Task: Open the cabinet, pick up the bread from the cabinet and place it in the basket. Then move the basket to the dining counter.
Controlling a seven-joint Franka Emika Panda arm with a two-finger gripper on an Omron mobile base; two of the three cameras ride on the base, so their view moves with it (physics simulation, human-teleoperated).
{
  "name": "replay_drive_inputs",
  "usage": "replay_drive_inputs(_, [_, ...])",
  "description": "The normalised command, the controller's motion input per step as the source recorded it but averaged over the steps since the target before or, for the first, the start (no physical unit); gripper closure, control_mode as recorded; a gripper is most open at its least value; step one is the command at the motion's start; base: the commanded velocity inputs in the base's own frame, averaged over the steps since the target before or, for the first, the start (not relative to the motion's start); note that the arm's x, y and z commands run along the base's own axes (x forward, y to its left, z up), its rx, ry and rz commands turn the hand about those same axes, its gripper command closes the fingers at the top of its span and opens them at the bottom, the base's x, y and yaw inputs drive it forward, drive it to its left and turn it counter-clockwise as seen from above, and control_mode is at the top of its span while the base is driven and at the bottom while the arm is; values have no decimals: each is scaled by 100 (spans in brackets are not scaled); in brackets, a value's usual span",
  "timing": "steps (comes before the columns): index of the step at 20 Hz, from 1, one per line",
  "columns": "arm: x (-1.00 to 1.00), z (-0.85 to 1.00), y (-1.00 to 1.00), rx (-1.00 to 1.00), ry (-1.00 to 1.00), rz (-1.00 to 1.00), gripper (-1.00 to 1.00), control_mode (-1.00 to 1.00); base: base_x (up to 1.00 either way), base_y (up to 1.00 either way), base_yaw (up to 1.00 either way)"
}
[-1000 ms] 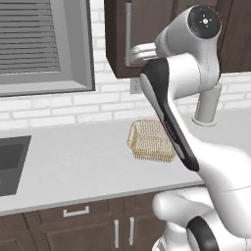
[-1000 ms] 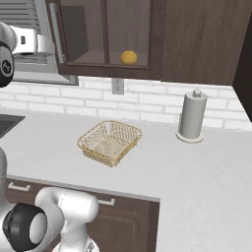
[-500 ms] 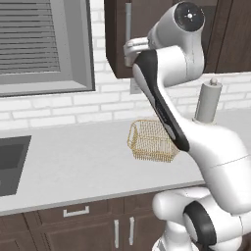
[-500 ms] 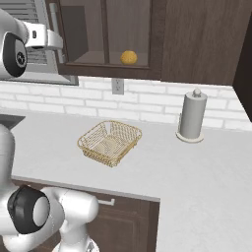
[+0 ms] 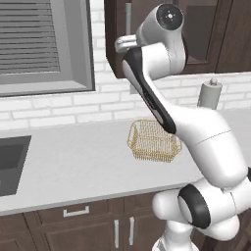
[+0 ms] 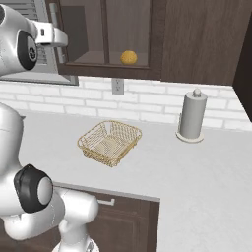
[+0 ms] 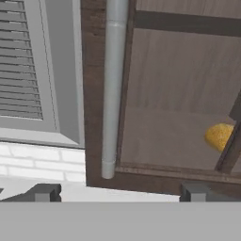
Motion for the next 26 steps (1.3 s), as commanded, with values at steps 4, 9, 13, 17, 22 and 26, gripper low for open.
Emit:
replay_drive_inputs(4, [48,-10,1,0,0,0,-100,-100,0,0,0])
replay_drive_inputs(9, [45,-16,11,0,0,0,-100,-100,0,0,0])
replay_drive_inputs(13, [47,-7,10,0,0,0,-100,-100,0,0,0])
replay_drive_inputs(17, [47,-3,9,0,0,0,-100,-100,0,0,0])
replay_drive_inputs(22, [51,-6,12,0,0,0,-100,-100,0,0,0])
replay_drive_inputs(26, [50,-22,11,0,-1,0,100,-100,0,0,0])
